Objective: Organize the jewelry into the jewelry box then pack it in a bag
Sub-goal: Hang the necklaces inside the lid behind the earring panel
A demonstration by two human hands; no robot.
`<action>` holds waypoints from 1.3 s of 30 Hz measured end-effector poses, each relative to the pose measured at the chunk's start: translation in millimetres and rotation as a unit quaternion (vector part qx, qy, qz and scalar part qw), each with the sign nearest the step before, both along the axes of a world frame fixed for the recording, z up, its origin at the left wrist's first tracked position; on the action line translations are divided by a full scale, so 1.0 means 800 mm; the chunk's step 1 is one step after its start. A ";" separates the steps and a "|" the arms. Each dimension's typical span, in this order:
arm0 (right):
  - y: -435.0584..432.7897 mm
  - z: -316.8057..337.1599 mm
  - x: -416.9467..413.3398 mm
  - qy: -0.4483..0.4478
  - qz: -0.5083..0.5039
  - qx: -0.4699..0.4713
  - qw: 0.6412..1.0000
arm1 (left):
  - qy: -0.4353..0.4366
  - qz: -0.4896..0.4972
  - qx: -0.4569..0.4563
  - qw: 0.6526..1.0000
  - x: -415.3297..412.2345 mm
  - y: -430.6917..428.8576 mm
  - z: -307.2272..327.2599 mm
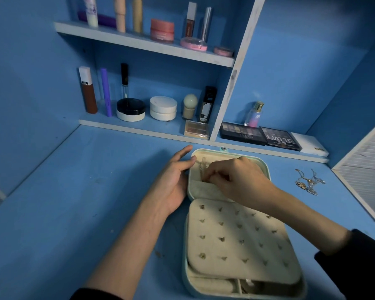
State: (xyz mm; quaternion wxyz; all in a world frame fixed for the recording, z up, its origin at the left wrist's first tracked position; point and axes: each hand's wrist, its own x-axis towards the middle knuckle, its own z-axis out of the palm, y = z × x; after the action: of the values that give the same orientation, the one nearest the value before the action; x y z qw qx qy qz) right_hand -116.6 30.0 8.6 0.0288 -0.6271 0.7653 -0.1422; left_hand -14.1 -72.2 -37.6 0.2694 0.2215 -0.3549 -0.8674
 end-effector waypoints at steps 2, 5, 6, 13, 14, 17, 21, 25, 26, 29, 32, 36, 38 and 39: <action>0.001 0.001 0.000 0.002 0.011 0.012 1.000 | -0.002 0.000 -0.002 1.000 0.000 0.000 0.000; 0.003 0.000 -0.002 -0.016 0.010 0.004 1.000 | -0.004 0.000 -0.002 1.000 0.001 0.000 0.000; 0.004 0.000 -0.003 -0.024 0.006 -0.001 1.000 | -0.005 -0.001 -0.003 1.000 0.001 0.000 0.000; 0.019 0.006 -0.012 -0.065 0.014 -0.006 0.998 | -0.002 -0.002 -0.007 1.000 0.001 0.000 -0.001; 0.021 0.009 -0.016 -0.068 0.009 -0.013 0.998 | -0.001 -0.003 -0.006 1.000 0.001 -0.001 -0.002; 0.032 0.022 -0.043 -0.083 -0.031 -0.045 0.995 | -0.001 -0.004 -0.006 1.000 0.000 -0.002 -0.004; 0.051 0.035 -0.106 -0.047 -0.123 -0.076 0.988 | -0.002 -0.008 -0.001 1.000 -0.002 -0.002 -0.004; 0.071 0.032 -0.175 0.005 -0.213 0.060 0.975 | -0.001 -0.003 0.006 1.000 -0.003 -0.002 -0.004; 0.076 0.029 -0.189 0.014 -0.225 0.111 0.968 | -0.002 -0.003 0.006 1.000 -0.003 -0.002 -0.004; 0.088 0.012 -0.215 0.032 -0.243 0.192 0.950 | -0.003 0.001 0.003 1.000 -0.004 0.000 -0.003; 0.094 0.001 -0.223 0.063 -0.267 0.222 0.936 | -0.004 0.002 0.003 1.000 -0.004 0.000 -0.002; 0.097 -0.008 -0.226 0.037 -0.282 0.200 0.938 | -0.008 0.000 0.002 1.000 -0.003 0.001 -0.001; 0.099 -0.011 -0.228 0.024 -0.288 0.187 0.939 | -0.007 0.000 0.002 1.000 -0.003 0.002 0.000; 0.100 -0.012 -0.228 0.020 -0.291 0.183 0.939 | -0.007 0.000 0.003 1.000 -0.003 0.002 0.000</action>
State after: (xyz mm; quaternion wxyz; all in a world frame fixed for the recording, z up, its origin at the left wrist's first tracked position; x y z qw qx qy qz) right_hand -298.6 110.0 -1.1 0.0847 -0.3641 0.9275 0.0108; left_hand -16.3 -70.8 -37.3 0.2660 0.2285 -0.3547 -0.8667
